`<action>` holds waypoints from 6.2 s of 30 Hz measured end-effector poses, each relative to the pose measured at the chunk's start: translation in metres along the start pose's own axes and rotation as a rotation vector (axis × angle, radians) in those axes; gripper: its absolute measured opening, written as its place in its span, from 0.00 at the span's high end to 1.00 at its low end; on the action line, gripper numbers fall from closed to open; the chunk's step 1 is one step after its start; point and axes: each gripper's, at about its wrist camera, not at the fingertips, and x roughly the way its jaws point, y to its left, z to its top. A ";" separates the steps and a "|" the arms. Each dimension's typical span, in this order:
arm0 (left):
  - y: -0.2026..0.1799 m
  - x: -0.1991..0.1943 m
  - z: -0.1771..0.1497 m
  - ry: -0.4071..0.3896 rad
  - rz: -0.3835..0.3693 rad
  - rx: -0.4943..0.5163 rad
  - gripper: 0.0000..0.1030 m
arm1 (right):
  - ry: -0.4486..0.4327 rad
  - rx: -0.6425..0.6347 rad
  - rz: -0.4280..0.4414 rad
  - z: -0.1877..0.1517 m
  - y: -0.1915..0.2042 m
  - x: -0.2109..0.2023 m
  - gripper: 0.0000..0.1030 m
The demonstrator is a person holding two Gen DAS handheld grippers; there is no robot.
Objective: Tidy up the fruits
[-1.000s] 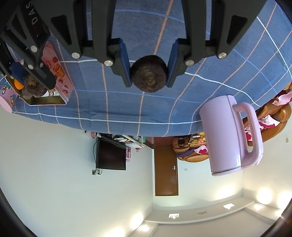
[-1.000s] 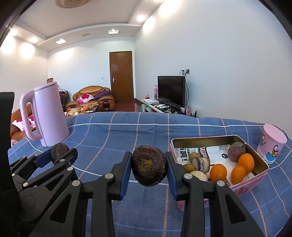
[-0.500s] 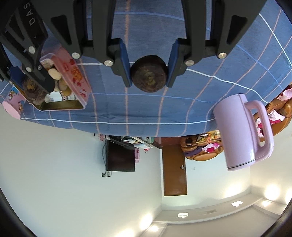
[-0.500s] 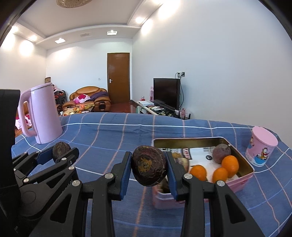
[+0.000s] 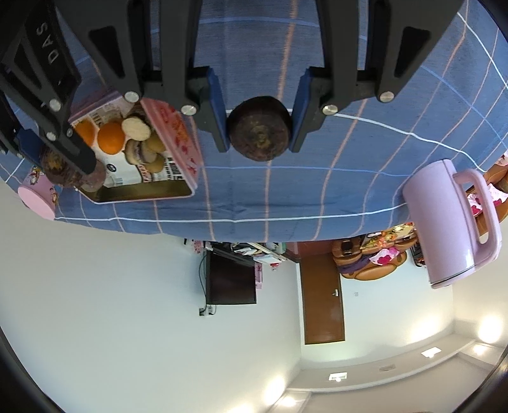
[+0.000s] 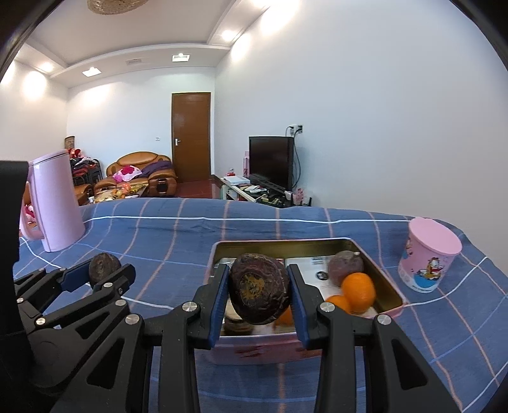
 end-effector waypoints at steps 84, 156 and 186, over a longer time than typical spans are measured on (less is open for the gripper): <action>-0.118 0.057 0.035 0.091 -0.150 0.076 0.00 | 0.010 0.186 -0.016 0.019 -0.108 0.068 0.35; -0.063 -0.035 0.003 -0.190 -0.047 0.006 0.00 | -0.274 0.164 -0.168 0.001 -0.082 -0.042 0.15; -0.065 -0.024 0.004 -0.127 -0.078 0.011 0.00 | -0.262 0.181 -0.178 0.001 -0.083 -0.043 0.15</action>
